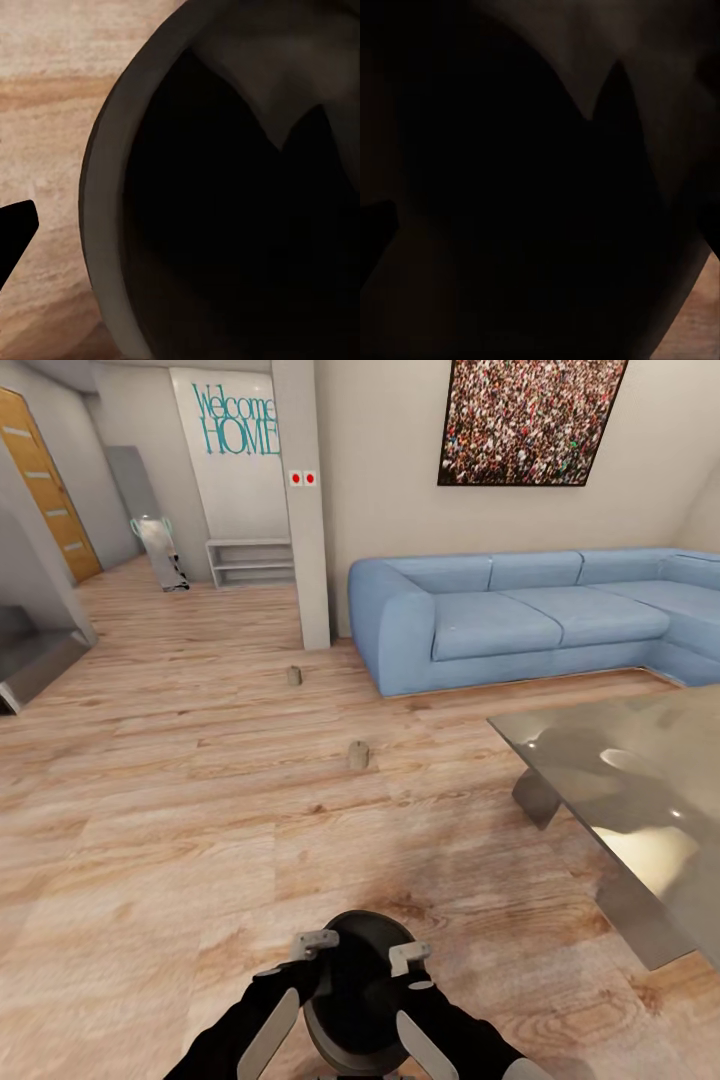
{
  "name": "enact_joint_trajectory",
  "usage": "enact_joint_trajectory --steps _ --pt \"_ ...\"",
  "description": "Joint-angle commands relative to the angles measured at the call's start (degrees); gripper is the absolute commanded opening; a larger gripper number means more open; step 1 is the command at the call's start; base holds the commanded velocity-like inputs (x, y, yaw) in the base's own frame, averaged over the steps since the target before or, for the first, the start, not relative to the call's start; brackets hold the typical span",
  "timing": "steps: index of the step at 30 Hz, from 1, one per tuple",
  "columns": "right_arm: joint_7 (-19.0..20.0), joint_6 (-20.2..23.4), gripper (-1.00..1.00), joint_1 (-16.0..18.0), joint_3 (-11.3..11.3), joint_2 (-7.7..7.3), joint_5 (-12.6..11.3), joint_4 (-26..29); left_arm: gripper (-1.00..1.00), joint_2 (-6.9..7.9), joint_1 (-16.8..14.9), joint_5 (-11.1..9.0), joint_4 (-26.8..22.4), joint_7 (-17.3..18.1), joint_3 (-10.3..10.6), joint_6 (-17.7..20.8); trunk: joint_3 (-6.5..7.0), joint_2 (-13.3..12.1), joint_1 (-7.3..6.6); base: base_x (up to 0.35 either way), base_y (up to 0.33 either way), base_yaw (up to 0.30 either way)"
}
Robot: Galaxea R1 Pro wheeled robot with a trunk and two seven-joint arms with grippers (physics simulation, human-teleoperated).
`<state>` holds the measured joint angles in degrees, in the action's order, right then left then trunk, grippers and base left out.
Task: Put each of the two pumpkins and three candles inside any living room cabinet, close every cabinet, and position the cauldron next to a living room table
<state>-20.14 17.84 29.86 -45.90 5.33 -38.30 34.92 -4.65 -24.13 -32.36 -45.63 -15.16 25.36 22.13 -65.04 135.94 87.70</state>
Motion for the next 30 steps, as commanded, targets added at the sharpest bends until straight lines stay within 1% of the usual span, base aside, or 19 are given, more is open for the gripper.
enact_joint_trajectory --steps 1,10,11,12,13,14,15,16,18,22,30 --pt "-0.5 0.1 1.0 0.1 -0.3 -0.05 -0.5 0.1 1.0 0.13 0.0 -0.6 -0.1 -0.6 0.2 0.1 -0.05 0.0 -0.01 0.0 0.0 0.0" --pt "-0.4 -1.0 1.0 0.1 0.1 -0.06 -0.5 0.0 1.0 0.5 0.0 -0.6 -0.2 -0.7 0.0 0.0 -0.05 0.0 -0.01 0.0 0.0 0.0" --pt "-0.4 -1.1 1.0 0.1 0.6 -0.06 -0.4 0.0 1.0 0.59 0.0 -0.6 -0.3 -0.7 0.0 0.0 -0.05 0.0 -0.01 0.0 0.0 0.0" --pt "-0.4 -1.2 1.0 0.1 2.0 -0.06 -0.4 0.0 1.0 0.79 0.0 -0.6 -0.3 -0.7 0.0 0.0 -0.05 0.0 -0.01 0.0 0.0 0.0" --pt "-0.4 -1.3 1.0 0.1 2.6 -0.06 -0.4 0.0 1.0 0.88 0.0 -0.6 -0.3 -0.7 0.0 -0.1 -0.05 0.0 -0.01 0.0 0.0 0.0" --pt "-0.4 -1.3 1.0 0.1 3.7 -0.06 -0.4 0.0 1.0 1.0 0.0 -0.6 -0.3 -0.7 0.0 -0.1 -0.05 0.0 -0.01 0.0 0.0 0.0" --pt "-0.3 -1.4 1.0 0.1 5.4 -0.06 -0.4 0.0 1.0 1.11 0.0 -0.6 -0.3 -0.7 0.0 -0.1 -0.05 0.0 -0.01 0.0 0.0 0.0" --pt "-0.3 -1.4 1.0 0.1 6.2 -0.06 -0.4 0.0 1.0 1.15 0.0 -0.6 -0.3 -0.7 0.0 -0.1 -0.05 0.0 -0.01 0.0 0.0 0.0" --pt "-0.2 -1.4 1.0 0.1 7.1 -0.06 -0.3 0.0 1.0 1.25 0.0 -0.6 -0.5 -0.7 0.0 -0.1 -0.05 0.0 -0.01 0.0 0.0 0.0" --pt "-0.4 -2.2 1.0 0.1 7.7 -0.06 -0.4 0.0 1.0 1.29 0.0 -0.6 -0.7 -0.7 0.0 -0.1 -0.05 0.0 -0.01 0.0 0.0 0.0" --pt "-0.4 -2.6 1.0 0.1 7.8 -0.06 -0.4 -0.1 1.0 1.23 0.0 -0.6 -0.8 -0.7 0.0 -0.1 -0.05 0.0 -0.01 0.0 0.0 0.0"
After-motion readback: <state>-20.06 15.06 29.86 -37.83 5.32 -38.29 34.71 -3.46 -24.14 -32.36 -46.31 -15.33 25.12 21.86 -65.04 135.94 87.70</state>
